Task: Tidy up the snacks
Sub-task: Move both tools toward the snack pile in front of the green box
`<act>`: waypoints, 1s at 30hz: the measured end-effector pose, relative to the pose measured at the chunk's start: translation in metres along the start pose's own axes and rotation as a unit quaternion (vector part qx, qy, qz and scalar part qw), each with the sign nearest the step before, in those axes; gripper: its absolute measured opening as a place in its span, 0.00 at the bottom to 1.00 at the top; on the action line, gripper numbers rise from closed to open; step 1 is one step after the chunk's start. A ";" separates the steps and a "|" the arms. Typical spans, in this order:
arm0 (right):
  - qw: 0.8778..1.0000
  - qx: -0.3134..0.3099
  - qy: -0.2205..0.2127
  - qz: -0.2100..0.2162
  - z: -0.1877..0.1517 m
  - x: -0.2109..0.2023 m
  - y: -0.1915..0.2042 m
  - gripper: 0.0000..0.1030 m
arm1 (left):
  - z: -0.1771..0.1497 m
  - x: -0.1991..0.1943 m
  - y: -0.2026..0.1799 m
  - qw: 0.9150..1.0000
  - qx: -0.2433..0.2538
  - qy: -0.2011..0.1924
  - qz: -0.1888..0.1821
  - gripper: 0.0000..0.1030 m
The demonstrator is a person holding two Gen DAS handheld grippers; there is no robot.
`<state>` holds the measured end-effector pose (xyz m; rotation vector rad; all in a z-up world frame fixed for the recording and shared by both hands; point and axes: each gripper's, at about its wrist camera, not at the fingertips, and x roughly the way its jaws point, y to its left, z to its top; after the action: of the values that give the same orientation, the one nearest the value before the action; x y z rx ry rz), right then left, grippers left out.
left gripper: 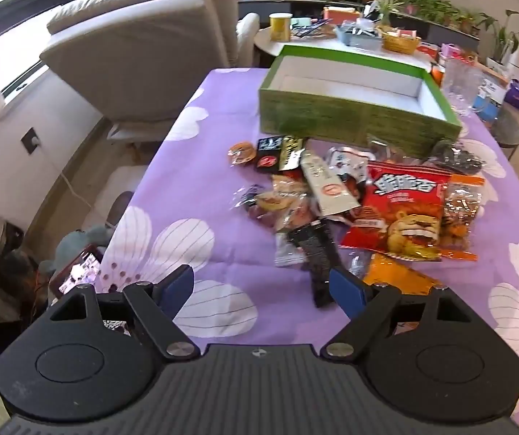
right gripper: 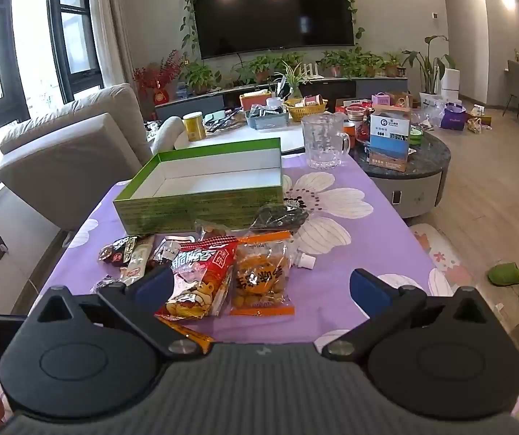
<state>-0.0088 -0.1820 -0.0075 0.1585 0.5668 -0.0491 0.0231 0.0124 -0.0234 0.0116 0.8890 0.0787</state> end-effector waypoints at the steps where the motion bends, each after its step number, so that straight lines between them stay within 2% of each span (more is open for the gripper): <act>1: 1.000 -0.001 0.001 0.001 0.000 0.002 0.001 0.76 | 0.001 0.001 0.001 1.000 -0.001 0.003 0.002 0.78; 13: 0.999 -0.032 0.018 0.017 0.000 0.020 0.027 0.76 | 0.007 0.022 0.024 0.999 -0.026 0.028 0.009 0.78; 30: 0.999 -0.032 0.031 0.011 0.003 0.040 0.034 0.76 | 0.010 0.037 0.026 0.999 -0.021 0.027 -0.002 0.77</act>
<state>0.0297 -0.1492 -0.0216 0.1046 0.6287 -0.0055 0.0521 0.0415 -0.0445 -0.0320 0.9419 0.0933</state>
